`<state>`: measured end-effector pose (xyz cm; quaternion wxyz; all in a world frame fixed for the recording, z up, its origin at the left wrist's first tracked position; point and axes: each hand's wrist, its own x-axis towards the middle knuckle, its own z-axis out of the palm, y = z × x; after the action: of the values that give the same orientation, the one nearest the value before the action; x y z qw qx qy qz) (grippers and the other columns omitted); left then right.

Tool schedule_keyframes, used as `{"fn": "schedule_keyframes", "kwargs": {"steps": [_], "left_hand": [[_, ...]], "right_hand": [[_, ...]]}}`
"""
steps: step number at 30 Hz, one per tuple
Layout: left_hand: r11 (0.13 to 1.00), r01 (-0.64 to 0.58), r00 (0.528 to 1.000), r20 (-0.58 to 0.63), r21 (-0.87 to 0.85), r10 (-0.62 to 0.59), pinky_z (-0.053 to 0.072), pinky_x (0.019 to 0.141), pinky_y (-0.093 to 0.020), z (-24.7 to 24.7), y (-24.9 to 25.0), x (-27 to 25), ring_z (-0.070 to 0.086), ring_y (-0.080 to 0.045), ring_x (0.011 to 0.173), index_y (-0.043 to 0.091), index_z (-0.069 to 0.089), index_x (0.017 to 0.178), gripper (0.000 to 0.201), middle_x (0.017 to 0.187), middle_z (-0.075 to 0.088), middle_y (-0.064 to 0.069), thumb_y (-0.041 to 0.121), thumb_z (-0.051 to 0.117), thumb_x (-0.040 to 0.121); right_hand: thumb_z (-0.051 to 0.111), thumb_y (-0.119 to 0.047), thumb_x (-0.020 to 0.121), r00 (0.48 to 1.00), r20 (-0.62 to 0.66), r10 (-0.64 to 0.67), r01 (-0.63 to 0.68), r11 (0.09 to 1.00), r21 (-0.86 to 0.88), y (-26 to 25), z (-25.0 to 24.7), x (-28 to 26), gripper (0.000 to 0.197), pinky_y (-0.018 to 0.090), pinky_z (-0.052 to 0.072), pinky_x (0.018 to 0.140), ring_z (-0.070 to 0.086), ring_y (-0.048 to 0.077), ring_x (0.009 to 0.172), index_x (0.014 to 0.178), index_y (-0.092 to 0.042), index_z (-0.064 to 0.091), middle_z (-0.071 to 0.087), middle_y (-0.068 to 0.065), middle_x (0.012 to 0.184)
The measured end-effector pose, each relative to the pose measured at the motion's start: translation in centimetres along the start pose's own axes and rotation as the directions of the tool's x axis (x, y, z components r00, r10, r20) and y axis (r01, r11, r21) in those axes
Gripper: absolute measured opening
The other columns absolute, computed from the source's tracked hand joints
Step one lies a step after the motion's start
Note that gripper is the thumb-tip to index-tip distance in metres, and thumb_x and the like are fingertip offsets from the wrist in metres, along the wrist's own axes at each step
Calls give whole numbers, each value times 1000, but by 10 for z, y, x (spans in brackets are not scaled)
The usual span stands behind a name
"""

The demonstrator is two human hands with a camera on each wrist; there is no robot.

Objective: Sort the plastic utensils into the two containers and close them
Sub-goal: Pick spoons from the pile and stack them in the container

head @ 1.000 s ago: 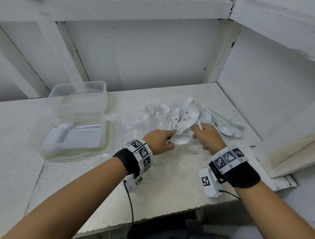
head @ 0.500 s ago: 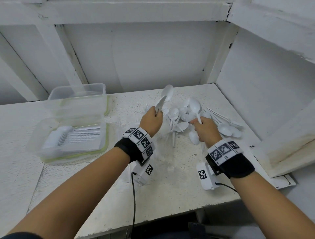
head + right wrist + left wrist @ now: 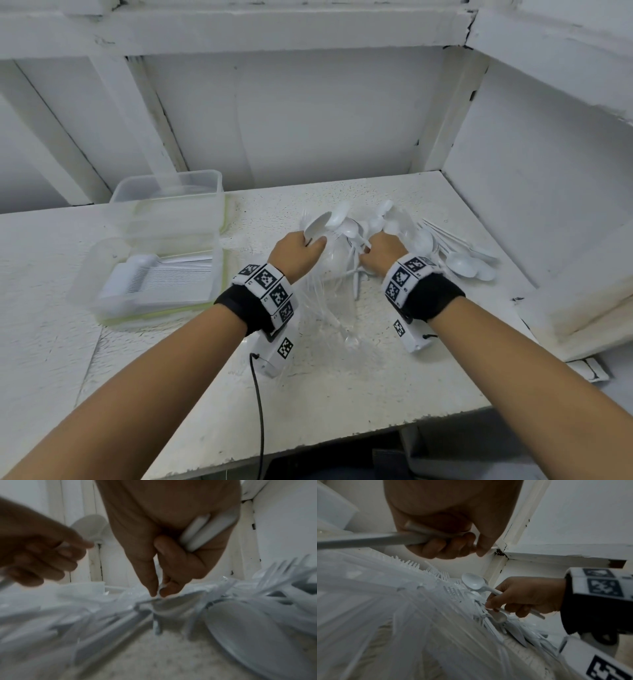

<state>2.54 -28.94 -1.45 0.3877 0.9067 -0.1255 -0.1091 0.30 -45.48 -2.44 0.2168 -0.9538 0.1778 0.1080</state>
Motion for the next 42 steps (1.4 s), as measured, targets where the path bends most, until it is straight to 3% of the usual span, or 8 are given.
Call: {"fn": "schedule_keyframes", "kwargs": {"steps": [8,12,17,20,24,33,38,42], "left_hand": [[996,-44,995,96,75,37,31,55,-26,14,15,1,43,-16,61,12,42,70,24,69,49,-4,19,40,94],[989,-101,977,199,110,78,39,70,-30,26,27,7,50,-22,79,3,59,94,24,92,58,-15,11,36,94],[931,-199,937,337,306,89,34,57,-22,48,36,14,47,-18,73,14,46,73,24,74,49,-3,17,40,96],[847,-279,903,424,452,71,42,74,-29,58,38,18,56,-25,93,2,56,106,22,100,58,-12,19,46,95],[805,-303,917,387,509,101,47,82,-32,61,33,22,58,-29,103,1,52,119,30,116,57,-16,19,49,95],[730,-377,901,409,570,146,48,80,-35,63,32,21,56,-28,101,7,54,118,27,115,50,-12,18,47,95],[709,-434,894,361,555,264,43,65,-33,59,34,17,58,-28,93,5,55,114,24,112,50,-8,9,42,94],[694,-439,887,396,571,236,44,68,-33,58,34,18,58,-28,95,5,55,117,28,117,48,-8,18,44,95]], "right_hand": [[45,-19,94,999,7,-42,42,999,-1,16,-63,-40,15,24,30,50,44,15,62,85,-10,52,45,0,70],[46,-26,90,994,-11,113,-110,982,154,39,-81,-55,26,23,27,49,41,17,53,88,-4,60,50,5,68],[38,-19,91,975,-41,218,-194,928,319,55,-71,-64,20,24,32,52,42,20,54,76,-7,45,45,8,66],[35,-19,94,973,4,230,-202,847,493,53,-58,-65,19,22,32,44,44,16,50,78,-11,43,46,7,68],[36,-22,94,972,63,226,-219,774,594,49,-45,-62,14,18,23,41,33,13,47,85,-12,43,44,5,67],[41,-22,94,982,-21,188,-124,724,679,45,-37,-58,16,13,19,33,26,10,39,80,-14,41,38,2,60],[38,-19,98,980,-96,173,-49,684,728,44,-35,-59,15,23,32,45,37,13,50,94,-9,48,44,3,64],[37,-16,98,968,-171,183,6,664,747,44,-37,-60,15,22,36,49,41,12,53,91,-12,50,48,2,66]]}}
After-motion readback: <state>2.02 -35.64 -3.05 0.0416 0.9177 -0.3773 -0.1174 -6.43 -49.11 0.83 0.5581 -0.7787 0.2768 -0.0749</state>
